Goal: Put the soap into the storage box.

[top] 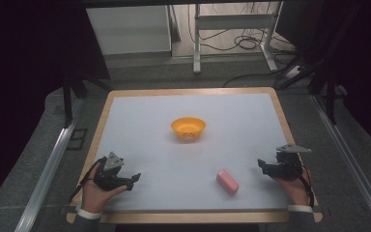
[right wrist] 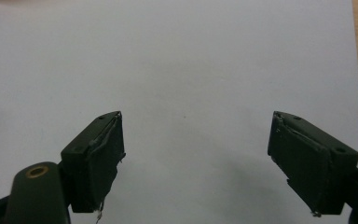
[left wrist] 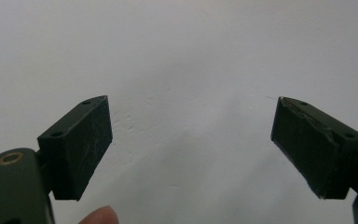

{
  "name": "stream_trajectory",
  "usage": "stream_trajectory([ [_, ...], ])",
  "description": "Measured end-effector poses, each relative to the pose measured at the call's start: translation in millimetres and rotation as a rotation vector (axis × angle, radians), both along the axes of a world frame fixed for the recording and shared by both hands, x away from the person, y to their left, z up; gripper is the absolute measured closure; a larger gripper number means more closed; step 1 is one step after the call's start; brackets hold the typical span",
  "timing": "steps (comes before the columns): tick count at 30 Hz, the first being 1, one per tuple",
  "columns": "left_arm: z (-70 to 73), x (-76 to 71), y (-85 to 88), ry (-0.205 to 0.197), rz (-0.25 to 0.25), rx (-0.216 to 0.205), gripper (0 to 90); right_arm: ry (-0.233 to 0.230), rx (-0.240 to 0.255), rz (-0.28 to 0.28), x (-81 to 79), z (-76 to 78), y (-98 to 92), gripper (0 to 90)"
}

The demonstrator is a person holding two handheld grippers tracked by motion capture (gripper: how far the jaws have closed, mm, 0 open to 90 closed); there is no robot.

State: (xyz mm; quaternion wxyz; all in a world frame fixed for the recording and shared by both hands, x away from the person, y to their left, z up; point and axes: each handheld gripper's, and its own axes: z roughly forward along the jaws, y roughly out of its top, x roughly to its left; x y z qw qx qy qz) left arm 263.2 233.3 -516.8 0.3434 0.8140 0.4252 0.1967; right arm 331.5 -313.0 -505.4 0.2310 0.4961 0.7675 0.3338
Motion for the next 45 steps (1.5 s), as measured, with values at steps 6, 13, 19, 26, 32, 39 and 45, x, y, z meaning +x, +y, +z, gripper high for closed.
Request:
stream_trajectory([
  [6,-0.1,0.1,-0.5,0.003,-0.001,0.003,12.9,0.003,0.000,0.000,-0.3,0.3,-0.4,18.2],
  [13,-0.6,0.3,-1.0,0.004,-0.003,0.006,12.9,-0.003,0.008,0.005,-1.2,2.6,-1.1,18.2],
  [19,-1.0,0.4,-1.4,0.005,-0.004,0.005,12.8,-0.005,0.028,0.004,-2.5,5.7,-2.1,18.2],
  [26,-1.7,0.8,-2.5,0.008,-0.006,0.010,12.8,-0.016,0.035,0.008,-4.2,9.8,-3.4,18.3],
  [32,-2.9,1.2,-4.2,0.013,-0.011,0.013,12.8,-0.002,0.050,0.015,-5.9,14.1,-3.2,18.8],
  [39,-3.4,1.4,-4.5,0.014,-0.012,0.014,12.7,0.003,0.056,0.022,-7.0,17.2,-3.3,19.1],
  [45,-2.6,0.8,-3.4,0.012,-0.006,0.012,12.8,0.004,0.063,0.028,-8.8,21.8,-1.6,19.1],
])
